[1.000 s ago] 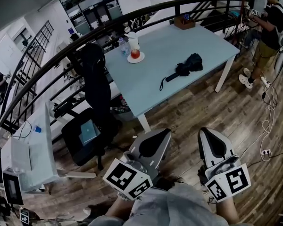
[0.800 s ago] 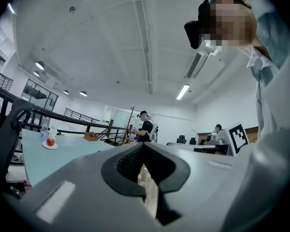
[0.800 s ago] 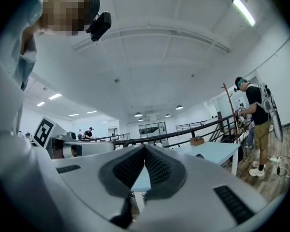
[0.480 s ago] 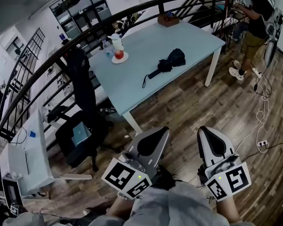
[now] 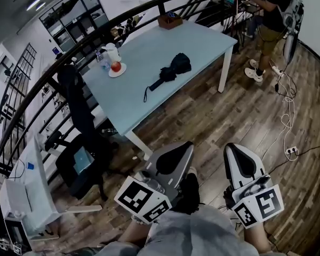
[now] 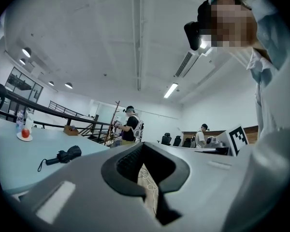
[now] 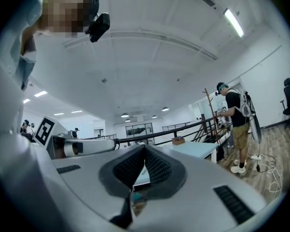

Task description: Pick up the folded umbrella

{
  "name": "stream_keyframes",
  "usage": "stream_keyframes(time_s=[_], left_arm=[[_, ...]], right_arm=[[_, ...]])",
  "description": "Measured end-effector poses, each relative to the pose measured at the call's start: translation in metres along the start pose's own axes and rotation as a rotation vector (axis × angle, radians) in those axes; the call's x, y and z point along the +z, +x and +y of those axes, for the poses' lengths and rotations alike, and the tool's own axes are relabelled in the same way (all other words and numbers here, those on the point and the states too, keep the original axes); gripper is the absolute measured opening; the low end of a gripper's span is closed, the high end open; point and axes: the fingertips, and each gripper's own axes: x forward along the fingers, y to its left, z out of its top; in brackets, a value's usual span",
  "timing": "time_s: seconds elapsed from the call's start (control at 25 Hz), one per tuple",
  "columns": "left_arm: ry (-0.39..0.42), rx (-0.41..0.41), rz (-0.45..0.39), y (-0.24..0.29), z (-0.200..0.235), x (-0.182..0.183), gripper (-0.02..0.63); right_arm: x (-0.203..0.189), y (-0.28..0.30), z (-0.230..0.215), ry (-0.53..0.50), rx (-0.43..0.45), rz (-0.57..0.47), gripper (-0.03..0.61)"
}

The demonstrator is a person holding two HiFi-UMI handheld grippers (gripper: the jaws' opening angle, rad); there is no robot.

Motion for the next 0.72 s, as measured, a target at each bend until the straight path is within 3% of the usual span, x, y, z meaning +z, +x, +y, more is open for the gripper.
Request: stream_keyframes(time_s=[0.36,0.72], left_arm=[[-0.028,-0.067,-0.001,0.051,0.014,-0.005,0.005],[-0.047,-0.073,0.003,0.117,0.064,0.006,0.005]], right_arm=[[0.002,0.020,-0.039,-0.021,-0.053,0.010,0.000],[0.014,0.076,-0.093,-0.015,-0.079,0.010,0.000]])
